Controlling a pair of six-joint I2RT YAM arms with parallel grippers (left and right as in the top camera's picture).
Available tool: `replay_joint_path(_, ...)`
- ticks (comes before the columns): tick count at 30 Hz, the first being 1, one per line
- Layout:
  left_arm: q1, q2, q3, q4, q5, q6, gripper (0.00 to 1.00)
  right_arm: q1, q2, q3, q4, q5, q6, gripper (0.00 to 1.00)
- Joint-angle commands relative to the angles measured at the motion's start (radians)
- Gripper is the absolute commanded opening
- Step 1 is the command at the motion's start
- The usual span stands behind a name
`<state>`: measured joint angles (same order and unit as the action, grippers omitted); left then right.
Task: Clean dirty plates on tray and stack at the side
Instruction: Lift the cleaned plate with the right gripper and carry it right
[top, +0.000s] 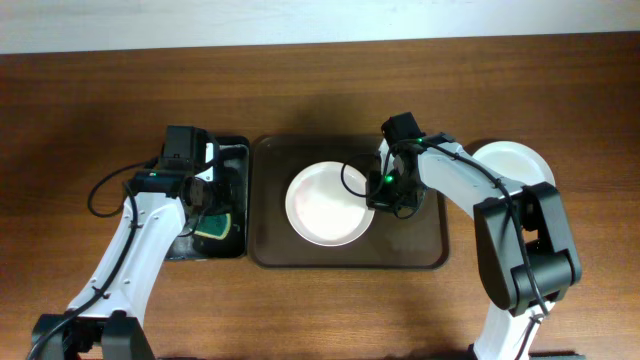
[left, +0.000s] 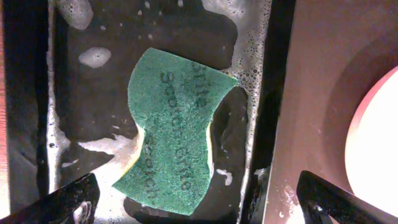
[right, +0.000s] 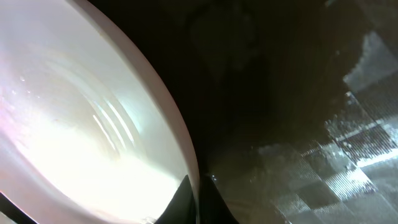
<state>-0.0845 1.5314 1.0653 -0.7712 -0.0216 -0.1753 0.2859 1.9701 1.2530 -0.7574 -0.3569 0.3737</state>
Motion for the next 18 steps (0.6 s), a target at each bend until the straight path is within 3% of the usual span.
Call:
replay_joint_path(1, 0.002, -0.006, 0.009, -0.005, 0.019, 0.005, 1.0, 0.0, -0.111, 0.023, -0.028, 0.106, -0.002, 0.04)
replay_joint_path(18, 0.002, -0.006, 0.009, 0.0, 0.019, 0.005, 1.0, 0.072, -0.448, 0.029, -0.129, 0.757, -0.055, 0.04)
